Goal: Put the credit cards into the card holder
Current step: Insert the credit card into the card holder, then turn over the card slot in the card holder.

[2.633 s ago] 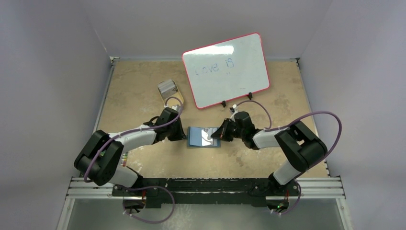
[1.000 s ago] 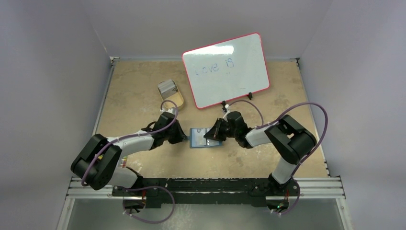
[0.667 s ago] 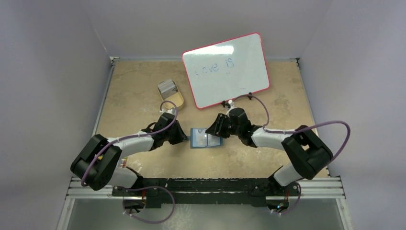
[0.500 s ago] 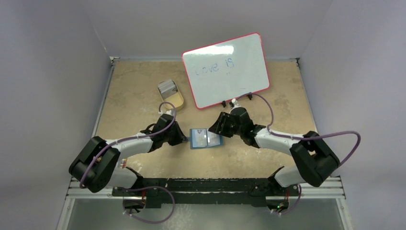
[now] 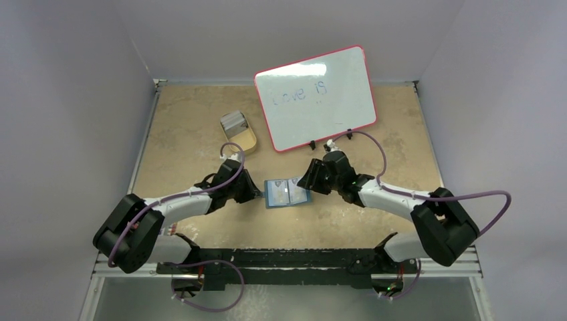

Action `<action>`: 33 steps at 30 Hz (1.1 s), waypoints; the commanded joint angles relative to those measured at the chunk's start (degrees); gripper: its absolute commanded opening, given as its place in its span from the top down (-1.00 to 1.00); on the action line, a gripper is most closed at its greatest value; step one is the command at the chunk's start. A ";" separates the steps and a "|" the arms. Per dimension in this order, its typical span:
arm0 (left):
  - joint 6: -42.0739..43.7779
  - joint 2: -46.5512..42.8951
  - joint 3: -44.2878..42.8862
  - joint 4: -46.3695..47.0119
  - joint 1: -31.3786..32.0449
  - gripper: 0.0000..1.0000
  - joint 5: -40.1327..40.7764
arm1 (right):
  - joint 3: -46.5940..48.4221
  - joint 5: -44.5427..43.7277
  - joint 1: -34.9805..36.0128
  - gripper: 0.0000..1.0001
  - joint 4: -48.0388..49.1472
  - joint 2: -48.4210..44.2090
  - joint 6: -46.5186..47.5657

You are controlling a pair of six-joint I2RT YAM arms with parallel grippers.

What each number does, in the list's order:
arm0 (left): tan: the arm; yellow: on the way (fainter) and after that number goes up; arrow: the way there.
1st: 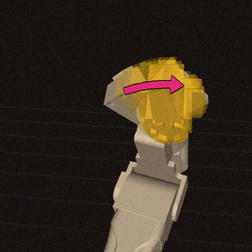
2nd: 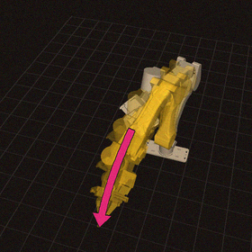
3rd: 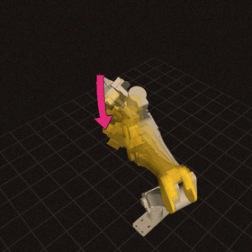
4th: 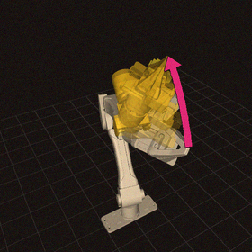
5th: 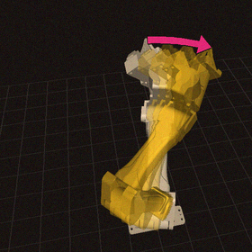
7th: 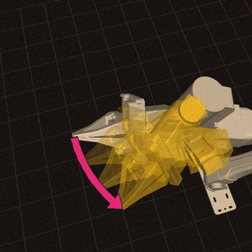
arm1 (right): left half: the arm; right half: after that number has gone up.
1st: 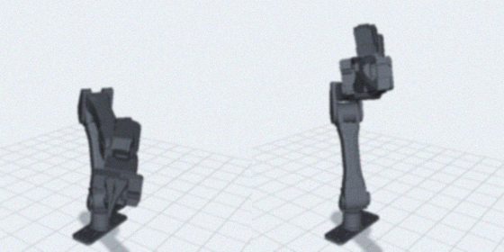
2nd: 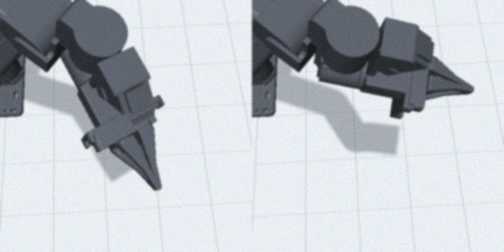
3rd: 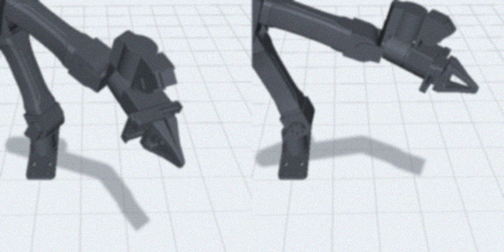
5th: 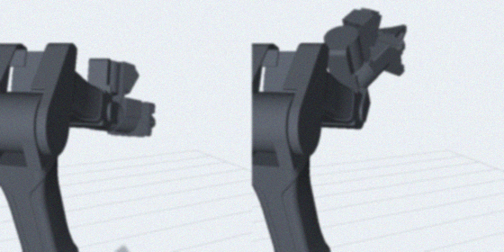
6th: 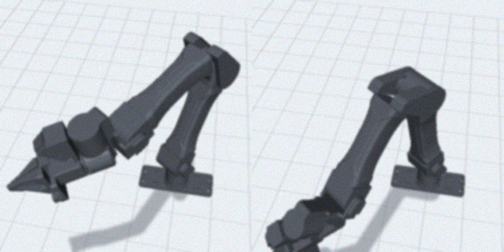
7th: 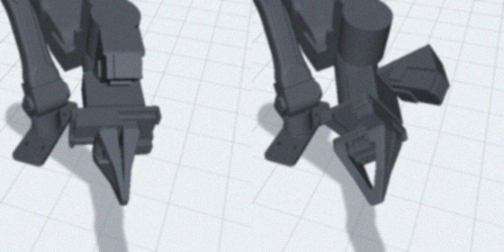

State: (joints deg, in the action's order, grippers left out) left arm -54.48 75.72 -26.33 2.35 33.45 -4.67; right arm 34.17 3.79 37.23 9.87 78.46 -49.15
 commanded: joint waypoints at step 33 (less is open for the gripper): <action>0.51 0.15 0.05 1.78 0.22 0.77 0.71 | 2.17 7.45 0.41 0.19 10.56 5.39 2.48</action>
State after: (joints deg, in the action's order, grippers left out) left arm -54.43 75.85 -26.33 2.24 33.45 -4.25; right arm 34.33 8.51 37.23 17.21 83.64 -47.48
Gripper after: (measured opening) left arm 0.116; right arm 0.399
